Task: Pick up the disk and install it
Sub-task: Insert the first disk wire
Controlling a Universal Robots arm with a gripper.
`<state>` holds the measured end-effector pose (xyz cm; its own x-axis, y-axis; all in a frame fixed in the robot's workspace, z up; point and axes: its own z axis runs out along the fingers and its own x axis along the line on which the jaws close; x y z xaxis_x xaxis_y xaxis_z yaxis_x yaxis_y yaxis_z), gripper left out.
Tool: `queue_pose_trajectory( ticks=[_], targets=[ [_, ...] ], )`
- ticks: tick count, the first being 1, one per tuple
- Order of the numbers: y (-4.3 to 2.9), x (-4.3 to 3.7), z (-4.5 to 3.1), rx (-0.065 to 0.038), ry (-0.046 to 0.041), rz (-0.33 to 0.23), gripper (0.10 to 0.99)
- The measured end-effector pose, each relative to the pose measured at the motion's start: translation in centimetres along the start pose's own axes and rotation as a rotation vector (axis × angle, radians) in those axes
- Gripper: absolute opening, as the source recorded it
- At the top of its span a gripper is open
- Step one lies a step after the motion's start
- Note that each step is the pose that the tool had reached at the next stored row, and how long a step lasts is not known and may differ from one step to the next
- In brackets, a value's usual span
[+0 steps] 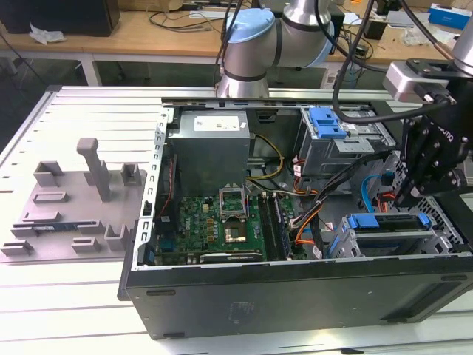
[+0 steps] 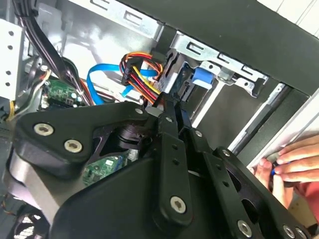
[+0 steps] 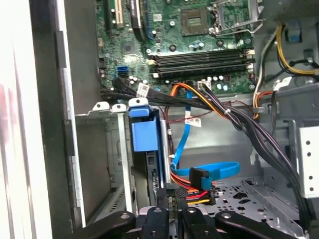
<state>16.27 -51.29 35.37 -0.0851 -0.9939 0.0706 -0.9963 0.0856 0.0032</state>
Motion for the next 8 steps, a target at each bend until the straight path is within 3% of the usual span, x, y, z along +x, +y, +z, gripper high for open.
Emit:
queue_pose_trajectory(
  ticks=[2,3,5,6,8],
  targets=[
    [-0.08,-0.01,0.00,0.001,0.0077,-0.003,0.165],
    [-0.13,-0.11,0.00,0.002,0.0202,-0.006,0.165],
    [-0.12,-0.54,0.00,0.003,0.0323,-0.007,0.165],
    [-0.09,-0.91,-0.03,0.004,0.0443,-0.008,0.165],
    [-0.06,-1.34,-0.05,0.005,0.0582,-0.010,0.165]
  ],
)
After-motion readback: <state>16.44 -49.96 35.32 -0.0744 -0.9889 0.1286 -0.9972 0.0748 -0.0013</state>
